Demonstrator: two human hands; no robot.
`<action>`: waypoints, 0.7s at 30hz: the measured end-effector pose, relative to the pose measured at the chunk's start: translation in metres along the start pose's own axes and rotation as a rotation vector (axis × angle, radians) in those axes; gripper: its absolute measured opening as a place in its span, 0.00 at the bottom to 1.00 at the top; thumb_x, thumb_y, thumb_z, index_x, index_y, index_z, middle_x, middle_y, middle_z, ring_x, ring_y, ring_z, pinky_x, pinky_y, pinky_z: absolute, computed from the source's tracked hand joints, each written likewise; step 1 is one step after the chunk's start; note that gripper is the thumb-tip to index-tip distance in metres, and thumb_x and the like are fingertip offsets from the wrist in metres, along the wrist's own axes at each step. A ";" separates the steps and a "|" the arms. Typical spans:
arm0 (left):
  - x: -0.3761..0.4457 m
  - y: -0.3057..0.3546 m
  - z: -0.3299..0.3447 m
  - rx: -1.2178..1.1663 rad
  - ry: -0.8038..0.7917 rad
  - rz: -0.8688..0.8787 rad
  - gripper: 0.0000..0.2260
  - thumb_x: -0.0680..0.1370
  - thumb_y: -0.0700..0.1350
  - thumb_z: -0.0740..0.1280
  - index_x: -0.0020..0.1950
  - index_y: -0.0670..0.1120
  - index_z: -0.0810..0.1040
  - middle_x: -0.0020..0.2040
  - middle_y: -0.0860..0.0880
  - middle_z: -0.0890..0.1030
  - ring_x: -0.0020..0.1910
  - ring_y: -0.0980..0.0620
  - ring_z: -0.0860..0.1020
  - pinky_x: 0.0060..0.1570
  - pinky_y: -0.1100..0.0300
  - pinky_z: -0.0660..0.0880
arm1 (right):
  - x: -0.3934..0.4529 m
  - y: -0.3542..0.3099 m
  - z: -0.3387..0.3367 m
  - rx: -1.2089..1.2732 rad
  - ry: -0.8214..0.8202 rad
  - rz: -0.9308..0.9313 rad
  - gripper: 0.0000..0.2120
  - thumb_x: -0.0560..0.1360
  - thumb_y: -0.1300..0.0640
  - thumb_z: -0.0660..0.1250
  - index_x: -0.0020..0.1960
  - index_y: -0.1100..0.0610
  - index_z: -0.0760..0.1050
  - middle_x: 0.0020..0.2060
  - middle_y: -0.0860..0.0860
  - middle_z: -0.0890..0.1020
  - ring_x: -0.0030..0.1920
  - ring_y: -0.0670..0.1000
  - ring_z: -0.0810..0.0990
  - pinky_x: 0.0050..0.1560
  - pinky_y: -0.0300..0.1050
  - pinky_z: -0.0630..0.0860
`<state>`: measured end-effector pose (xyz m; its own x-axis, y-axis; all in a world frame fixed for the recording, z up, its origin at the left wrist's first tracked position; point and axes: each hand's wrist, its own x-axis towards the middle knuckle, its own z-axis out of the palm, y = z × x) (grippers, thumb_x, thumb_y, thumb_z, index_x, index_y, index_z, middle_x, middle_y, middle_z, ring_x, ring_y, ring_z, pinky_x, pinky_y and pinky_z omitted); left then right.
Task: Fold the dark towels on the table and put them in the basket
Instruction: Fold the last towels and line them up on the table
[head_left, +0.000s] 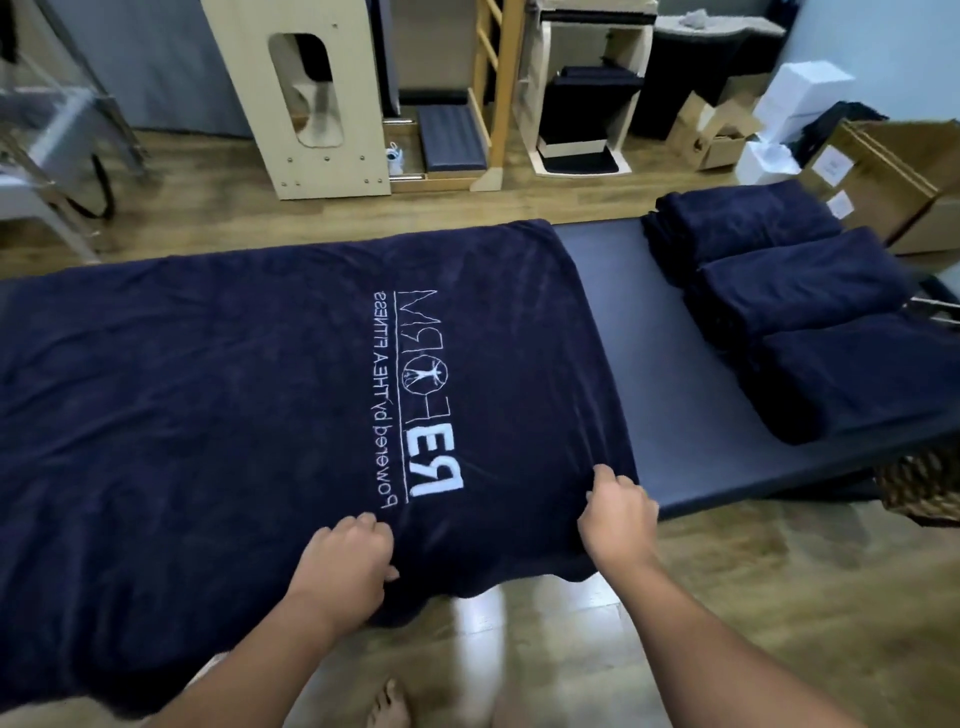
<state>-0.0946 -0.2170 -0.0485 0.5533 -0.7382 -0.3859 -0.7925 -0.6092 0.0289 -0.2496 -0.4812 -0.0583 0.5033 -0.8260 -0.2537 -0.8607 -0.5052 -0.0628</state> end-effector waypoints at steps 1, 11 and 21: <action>-0.001 0.008 -0.003 0.009 -0.007 -0.018 0.08 0.81 0.53 0.65 0.54 0.50 0.74 0.55 0.51 0.76 0.56 0.50 0.77 0.49 0.56 0.69 | 0.002 0.005 -0.002 0.000 -0.011 -0.035 0.11 0.77 0.61 0.64 0.58 0.55 0.72 0.49 0.53 0.80 0.53 0.58 0.78 0.48 0.50 0.69; -0.011 0.070 -0.003 -0.271 -0.030 -0.041 0.09 0.81 0.52 0.66 0.55 0.49 0.70 0.55 0.51 0.74 0.56 0.49 0.75 0.53 0.52 0.70 | 0.027 0.061 -0.020 -0.076 0.187 -0.059 0.10 0.73 0.60 0.65 0.54 0.55 0.77 0.51 0.55 0.77 0.53 0.60 0.75 0.47 0.53 0.73; -0.092 -0.047 0.053 0.032 0.115 -0.489 0.28 0.56 0.44 0.82 0.46 0.46 0.68 0.42 0.47 0.66 0.40 0.45 0.69 0.34 0.50 0.62 | -0.040 0.013 0.039 -0.040 0.162 -0.702 0.39 0.53 0.63 0.83 0.62 0.59 0.75 0.57 0.53 0.75 0.50 0.58 0.77 0.45 0.50 0.79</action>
<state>-0.1214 -0.1049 -0.0635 0.8853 -0.3963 -0.2433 -0.4395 -0.8841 -0.1591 -0.2837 -0.4450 -0.0871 0.9445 -0.3279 -0.0204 -0.3279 -0.9368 -0.1222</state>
